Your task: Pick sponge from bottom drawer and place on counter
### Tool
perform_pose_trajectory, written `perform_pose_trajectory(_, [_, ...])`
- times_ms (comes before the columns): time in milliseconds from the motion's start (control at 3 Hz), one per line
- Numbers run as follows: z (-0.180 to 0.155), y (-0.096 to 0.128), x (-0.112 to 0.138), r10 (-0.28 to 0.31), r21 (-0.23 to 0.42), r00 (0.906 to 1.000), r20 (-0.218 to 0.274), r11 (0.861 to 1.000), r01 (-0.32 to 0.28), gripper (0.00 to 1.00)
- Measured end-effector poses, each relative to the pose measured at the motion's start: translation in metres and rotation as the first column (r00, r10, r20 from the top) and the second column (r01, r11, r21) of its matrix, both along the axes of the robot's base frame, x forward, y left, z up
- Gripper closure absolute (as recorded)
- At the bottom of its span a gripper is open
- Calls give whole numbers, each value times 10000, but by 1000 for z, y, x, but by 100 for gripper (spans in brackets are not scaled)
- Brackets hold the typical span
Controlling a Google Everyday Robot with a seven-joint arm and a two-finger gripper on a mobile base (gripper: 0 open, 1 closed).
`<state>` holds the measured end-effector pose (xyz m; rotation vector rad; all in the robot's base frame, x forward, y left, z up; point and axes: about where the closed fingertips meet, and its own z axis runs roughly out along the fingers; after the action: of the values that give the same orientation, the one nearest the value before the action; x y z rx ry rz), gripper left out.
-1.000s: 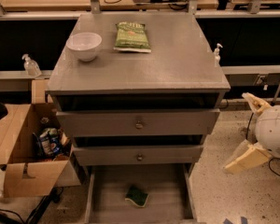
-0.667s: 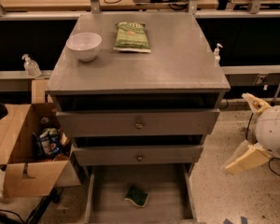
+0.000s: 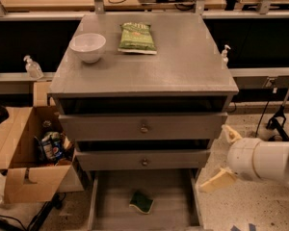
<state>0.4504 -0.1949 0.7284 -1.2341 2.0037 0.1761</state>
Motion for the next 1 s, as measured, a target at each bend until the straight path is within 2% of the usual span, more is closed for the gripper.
perform_pose_trajectory(333, [-65, 17, 13, -446, 1018, 9989, 128, 9939, 431, 0])
perform_pose_trajectory(667, [-135, 29, 32, -583, 1940, 9968, 539, 9799, 468, 0])
perform_pose_trajectory(1000, [-182, 33, 34, -619, 2492, 9979, 171, 9668, 557, 0])
